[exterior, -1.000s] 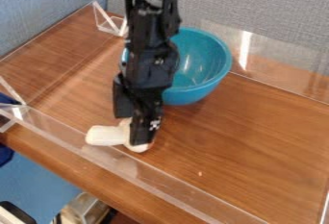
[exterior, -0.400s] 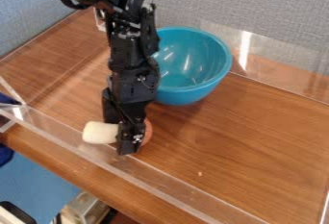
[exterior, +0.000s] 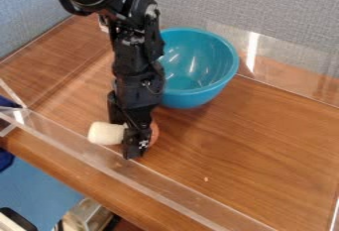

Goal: Put the mushroom in the blue bowl

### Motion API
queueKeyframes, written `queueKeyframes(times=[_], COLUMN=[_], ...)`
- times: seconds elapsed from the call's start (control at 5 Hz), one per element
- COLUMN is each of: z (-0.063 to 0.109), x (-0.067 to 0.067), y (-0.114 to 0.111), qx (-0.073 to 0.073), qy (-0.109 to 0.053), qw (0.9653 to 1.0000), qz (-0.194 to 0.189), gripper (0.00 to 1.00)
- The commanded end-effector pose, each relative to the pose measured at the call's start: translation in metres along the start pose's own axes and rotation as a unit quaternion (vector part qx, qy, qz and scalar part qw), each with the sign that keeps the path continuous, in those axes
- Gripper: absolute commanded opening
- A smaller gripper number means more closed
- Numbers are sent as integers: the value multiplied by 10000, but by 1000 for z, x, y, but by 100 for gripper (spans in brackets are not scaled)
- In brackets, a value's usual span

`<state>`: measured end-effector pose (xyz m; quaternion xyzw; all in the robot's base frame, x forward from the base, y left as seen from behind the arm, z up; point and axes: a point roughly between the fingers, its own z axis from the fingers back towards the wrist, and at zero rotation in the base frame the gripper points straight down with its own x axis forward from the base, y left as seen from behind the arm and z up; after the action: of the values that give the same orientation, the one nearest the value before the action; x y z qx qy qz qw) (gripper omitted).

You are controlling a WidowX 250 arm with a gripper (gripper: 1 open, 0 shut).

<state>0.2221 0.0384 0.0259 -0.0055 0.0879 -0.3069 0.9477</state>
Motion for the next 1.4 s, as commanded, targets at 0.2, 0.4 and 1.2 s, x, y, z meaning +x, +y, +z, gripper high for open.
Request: queueKeyframes(times=[0.2,0.4,1.2], z=[-6,-3,4], x=[-5,-14,-15], y=[1,2,10], qx=[-171,-146,-113], qy=[75,115,141], qw=[9991,9998,9992], qz=[385,88,-359], gripper=[100,100,0])
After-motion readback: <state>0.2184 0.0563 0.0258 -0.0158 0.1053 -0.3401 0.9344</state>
